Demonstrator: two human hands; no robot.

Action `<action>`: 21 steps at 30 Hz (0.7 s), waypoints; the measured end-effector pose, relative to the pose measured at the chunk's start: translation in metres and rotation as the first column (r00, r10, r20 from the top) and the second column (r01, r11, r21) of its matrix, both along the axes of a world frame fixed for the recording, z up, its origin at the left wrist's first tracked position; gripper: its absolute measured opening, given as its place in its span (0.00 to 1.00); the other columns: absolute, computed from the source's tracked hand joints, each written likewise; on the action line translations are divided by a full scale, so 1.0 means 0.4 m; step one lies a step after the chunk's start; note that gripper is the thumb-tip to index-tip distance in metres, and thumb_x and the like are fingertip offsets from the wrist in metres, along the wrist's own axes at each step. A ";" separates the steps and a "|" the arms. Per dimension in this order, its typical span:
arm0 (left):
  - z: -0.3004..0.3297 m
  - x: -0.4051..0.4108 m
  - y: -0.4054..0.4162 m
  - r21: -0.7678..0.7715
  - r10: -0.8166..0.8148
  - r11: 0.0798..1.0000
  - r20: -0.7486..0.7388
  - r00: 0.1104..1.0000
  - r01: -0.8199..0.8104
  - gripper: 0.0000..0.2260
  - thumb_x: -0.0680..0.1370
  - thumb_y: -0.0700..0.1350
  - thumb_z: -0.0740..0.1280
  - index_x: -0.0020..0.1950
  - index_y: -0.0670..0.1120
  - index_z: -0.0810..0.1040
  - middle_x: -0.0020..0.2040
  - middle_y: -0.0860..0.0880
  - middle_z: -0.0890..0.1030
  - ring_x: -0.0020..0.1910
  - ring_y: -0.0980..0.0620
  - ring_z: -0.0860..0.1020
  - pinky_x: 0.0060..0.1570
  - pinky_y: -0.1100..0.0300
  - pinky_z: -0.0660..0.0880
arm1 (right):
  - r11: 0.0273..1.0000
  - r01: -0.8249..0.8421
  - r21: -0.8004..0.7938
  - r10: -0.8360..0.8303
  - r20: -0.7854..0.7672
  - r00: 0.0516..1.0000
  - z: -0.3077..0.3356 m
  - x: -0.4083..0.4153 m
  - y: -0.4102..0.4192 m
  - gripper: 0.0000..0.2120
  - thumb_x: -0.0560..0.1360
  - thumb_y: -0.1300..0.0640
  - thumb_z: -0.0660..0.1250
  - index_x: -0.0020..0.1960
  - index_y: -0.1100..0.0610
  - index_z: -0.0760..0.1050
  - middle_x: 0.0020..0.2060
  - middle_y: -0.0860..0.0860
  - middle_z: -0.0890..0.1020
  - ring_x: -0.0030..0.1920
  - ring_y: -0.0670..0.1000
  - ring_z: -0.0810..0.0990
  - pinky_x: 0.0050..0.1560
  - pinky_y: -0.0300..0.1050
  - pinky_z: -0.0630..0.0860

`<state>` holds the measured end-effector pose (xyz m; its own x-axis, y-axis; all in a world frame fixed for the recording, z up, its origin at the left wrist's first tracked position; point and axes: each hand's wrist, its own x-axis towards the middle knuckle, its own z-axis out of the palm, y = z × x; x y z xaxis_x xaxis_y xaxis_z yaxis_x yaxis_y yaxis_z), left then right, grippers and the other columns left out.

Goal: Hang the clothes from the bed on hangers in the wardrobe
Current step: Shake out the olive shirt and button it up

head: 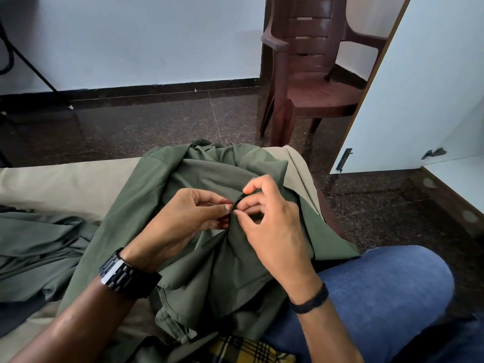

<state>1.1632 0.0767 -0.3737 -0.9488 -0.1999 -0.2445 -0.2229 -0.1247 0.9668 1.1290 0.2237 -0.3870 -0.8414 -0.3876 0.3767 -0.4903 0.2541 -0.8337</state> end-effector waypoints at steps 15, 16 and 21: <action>-0.005 -0.002 0.003 -0.268 -0.037 0.963 -0.140 0.989 -0.002 0.07 0.76 0.33 0.66 0.40 0.40 0.80 0.32 0.51 0.81 0.30 0.60 0.77 0.33 0.70 0.73 | 0.981 0.131 -0.142 -0.110 0.147 0.983 -0.029 0.005 -0.029 0.23 0.68 0.66 0.76 0.44 0.45 0.66 0.35 0.45 0.82 0.36 0.41 0.81 0.40 0.31 0.76; -0.006 -0.004 0.002 -0.315 -0.051 0.949 -0.165 0.985 -0.003 0.07 0.76 0.33 0.66 0.41 0.41 0.79 0.33 0.50 0.82 0.33 0.57 0.77 0.37 0.66 0.74 | 0.975 0.149 -0.164 -0.117 0.194 0.974 -0.030 0.002 -0.028 0.22 0.67 0.65 0.76 0.44 0.46 0.67 0.35 0.45 0.83 0.36 0.41 0.82 0.41 0.33 0.76; -0.021 -0.004 0.001 -0.388 -0.111 0.922 -0.269 0.957 -0.002 0.08 0.75 0.30 0.67 0.44 0.43 0.76 0.36 0.50 0.81 0.39 0.53 0.78 0.44 0.60 0.74 | 0.930 0.180 -0.321 0.009 0.508 0.861 -0.025 -0.014 -0.021 0.17 0.66 0.69 0.75 0.46 0.55 0.70 0.35 0.51 0.85 0.40 0.50 0.84 0.50 0.53 0.80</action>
<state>1.1615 0.0771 -0.3823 -0.9786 -0.1696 0.1169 0.0680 0.2695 0.9606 1.1233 0.2154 -0.3970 -0.9734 -0.2293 -0.0023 0.0199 -0.0745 -0.9970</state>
